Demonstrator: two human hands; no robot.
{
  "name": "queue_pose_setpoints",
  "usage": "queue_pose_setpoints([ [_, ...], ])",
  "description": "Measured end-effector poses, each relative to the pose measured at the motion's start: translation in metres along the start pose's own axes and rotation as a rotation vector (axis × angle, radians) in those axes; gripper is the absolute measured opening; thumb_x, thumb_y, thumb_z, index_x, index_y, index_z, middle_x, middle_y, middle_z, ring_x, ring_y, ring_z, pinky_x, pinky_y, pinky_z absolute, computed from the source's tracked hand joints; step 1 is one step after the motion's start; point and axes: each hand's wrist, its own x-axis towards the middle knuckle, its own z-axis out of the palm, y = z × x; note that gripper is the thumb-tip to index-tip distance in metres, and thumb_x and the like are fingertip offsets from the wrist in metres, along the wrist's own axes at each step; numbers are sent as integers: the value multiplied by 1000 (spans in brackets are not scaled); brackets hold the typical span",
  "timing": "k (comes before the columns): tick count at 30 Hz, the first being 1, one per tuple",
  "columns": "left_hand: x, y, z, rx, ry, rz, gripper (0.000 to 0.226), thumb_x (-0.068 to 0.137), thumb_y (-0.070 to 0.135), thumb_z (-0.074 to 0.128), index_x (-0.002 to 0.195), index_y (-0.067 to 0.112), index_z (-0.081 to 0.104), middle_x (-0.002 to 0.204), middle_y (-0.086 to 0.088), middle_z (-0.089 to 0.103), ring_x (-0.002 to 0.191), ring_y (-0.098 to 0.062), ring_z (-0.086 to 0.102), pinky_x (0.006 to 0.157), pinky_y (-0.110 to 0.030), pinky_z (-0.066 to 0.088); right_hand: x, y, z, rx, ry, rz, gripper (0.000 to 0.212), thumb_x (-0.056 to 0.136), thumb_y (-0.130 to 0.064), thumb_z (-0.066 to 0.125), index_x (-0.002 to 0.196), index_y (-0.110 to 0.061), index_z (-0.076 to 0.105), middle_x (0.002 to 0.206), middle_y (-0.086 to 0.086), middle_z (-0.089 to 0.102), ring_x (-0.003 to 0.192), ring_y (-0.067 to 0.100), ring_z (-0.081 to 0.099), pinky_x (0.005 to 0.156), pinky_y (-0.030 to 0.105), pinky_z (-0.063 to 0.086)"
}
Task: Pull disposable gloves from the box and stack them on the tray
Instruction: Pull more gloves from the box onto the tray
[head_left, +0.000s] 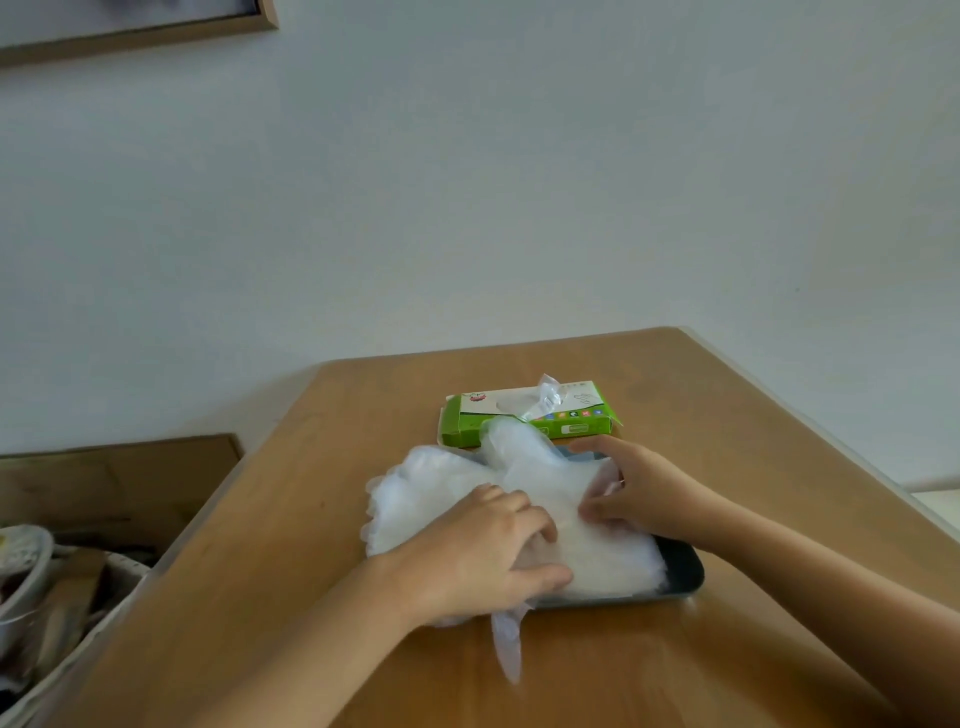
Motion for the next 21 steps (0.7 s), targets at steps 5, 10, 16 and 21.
queue_pose_setpoints([
  [5,-6,-17,-9,218,-54,0,54,87,70,35,67,22,50,69,8,49,81,-11,39,95,-29,26,0,0,0,-96,2,2,62,76,-11,74,130,-26,48,82,-4,70,54,-8,56,58,9,42],
  [10,-30,-44,-28,284,-152,-114,72,88,74,27,52,15,49,65,-2,55,74,-5,38,103,-32,24,1,2,-2,-118,45,24,55,77,-12,73,126,-27,52,85,-6,69,72,3,57,65,12,41],
  [16,-46,-58,-63,412,29,-364,63,99,54,22,71,17,64,81,4,58,86,-8,47,101,-31,28,0,-5,5,110,58,86,47,79,-2,71,119,-19,55,88,9,66,55,9,64,54,12,48],
  [21,-27,-20,-56,-95,353,-74,45,88,57,39,96,23,67,96,13,57,89,1,52,74,-5,34,1,-9,7,102,76,107,43,79,-3,71,113,-23,55,75,3,59,44,1,57,45,14,44],
])
